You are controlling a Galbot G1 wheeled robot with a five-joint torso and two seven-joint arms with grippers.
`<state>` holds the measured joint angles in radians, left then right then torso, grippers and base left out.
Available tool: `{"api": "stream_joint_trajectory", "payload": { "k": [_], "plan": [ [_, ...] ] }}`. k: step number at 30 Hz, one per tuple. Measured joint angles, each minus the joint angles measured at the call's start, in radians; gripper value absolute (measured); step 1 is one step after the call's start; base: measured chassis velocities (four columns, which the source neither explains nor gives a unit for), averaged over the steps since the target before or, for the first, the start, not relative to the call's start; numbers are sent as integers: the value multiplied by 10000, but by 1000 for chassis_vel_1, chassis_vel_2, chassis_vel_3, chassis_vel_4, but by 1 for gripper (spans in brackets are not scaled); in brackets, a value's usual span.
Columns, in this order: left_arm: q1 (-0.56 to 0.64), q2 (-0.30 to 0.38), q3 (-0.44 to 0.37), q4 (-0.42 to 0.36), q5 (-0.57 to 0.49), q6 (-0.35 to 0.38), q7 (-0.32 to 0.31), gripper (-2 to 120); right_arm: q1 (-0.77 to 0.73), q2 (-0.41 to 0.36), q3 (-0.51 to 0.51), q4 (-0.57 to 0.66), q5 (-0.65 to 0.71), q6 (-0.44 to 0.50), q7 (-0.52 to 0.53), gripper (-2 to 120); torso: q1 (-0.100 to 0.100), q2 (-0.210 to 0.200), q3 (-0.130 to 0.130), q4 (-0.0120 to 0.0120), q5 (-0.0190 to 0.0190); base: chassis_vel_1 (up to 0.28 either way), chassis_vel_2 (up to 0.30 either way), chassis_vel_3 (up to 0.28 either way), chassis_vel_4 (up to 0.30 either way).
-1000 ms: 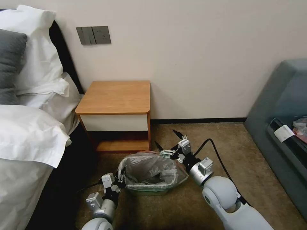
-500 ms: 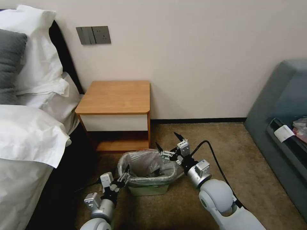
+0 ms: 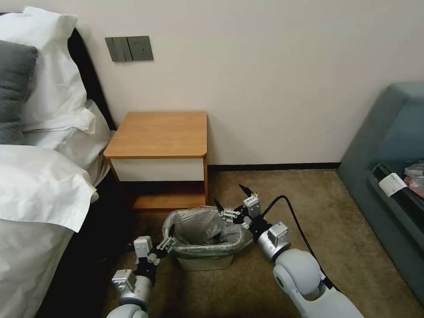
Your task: Pick up the garbage bag from the table and place it over the trash can.
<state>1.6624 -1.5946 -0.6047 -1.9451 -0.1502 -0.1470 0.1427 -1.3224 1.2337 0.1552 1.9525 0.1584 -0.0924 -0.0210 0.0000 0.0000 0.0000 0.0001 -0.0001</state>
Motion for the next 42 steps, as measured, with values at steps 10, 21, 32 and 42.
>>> {"api": "stream_joint_trajectory", "payload": {
  "k": [10, 21, 32, 42],
  "plan": [
    [-442, 54, -155, 509, -109, -1733, -69, 74, -768, 787, 645, -522, -1499, 871, 1317, 100, 0, 0, 0, -1, 1, 0, 0, 0, 0],
    [-568, 295, -167, 602, -407, -1813, -141, 83, -1235, 1526, 1305, -860, -2124, 1556, 1551, 100, 0, 0, 0, -1, 1, 0, 0, 0, 0],
    [-545, 323, -198, 505, -575, -1529, -30, 83, -1294, 1547, 1522, -873, -2262, 1711, 1235, 100, 0, 0, 0, -1, 1, 0, 0, 0, 0],
    [-538, 318, -200, 499, -576, -1514, -26, 83, -1283, 1536, 1510, -859, -2244, 1701, 1223, 100, 0, 0, 0, -1, 1, 0, 0, 0, 0]
  ]
}}
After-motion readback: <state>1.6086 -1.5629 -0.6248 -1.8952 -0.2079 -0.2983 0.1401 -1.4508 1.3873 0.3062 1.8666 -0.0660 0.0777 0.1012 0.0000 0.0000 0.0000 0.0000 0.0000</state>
